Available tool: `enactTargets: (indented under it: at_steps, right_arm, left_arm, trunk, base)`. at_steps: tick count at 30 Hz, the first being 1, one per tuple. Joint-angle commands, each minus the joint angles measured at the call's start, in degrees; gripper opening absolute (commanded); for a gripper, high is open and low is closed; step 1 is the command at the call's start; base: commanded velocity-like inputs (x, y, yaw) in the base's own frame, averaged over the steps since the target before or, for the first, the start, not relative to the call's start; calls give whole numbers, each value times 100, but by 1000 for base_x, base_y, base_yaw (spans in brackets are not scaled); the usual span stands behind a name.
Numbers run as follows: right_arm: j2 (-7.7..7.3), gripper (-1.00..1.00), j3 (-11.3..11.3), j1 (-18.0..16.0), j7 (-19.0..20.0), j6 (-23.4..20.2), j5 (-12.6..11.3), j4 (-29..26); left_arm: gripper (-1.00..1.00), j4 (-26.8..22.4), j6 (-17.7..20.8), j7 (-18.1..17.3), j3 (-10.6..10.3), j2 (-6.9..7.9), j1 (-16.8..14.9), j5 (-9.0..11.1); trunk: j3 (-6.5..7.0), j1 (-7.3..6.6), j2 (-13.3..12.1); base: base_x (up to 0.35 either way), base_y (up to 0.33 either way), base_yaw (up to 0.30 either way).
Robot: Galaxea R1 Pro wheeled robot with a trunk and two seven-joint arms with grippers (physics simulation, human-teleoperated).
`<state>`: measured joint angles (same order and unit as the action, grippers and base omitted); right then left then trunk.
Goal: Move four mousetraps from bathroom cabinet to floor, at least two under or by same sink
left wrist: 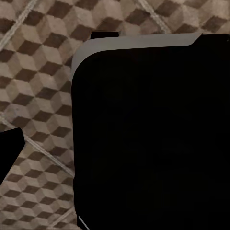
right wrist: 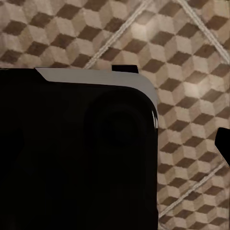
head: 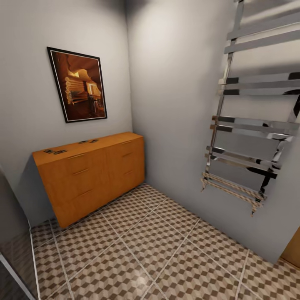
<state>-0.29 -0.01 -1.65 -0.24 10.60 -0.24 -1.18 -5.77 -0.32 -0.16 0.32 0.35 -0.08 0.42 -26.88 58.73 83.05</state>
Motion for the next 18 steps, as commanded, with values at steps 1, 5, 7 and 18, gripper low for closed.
enactTargets:
  at_steps: [1,5,7,18]
  right_arm:
    - [0,100,1,-2,-2,18,-2,4]
    - [2,100,1,-4,-2,19,-2,4]
    - [2,100,1,-5,-2,18,-2,4]
    - [-5,100,1,-5,-2,13,-2,4]
  left_arm:
    - [100,-4,-3,-2,3,0,-1,6]
    - [100,-4,-3,-2,8,5,-1,5]
    - [100,-5,-3,-2,8,7,-1,5]
    - [100,-4,-3,-2,11,9,-1,9]
  trunk:
    - [-5,0,3]
    - [-5,0,3]
    - [-5,0,3]
    - [-5,0,3]
  base:
    - [0,0,285]
    - [0,0,285]
    - [0,0,285]
    - [0,0,216]
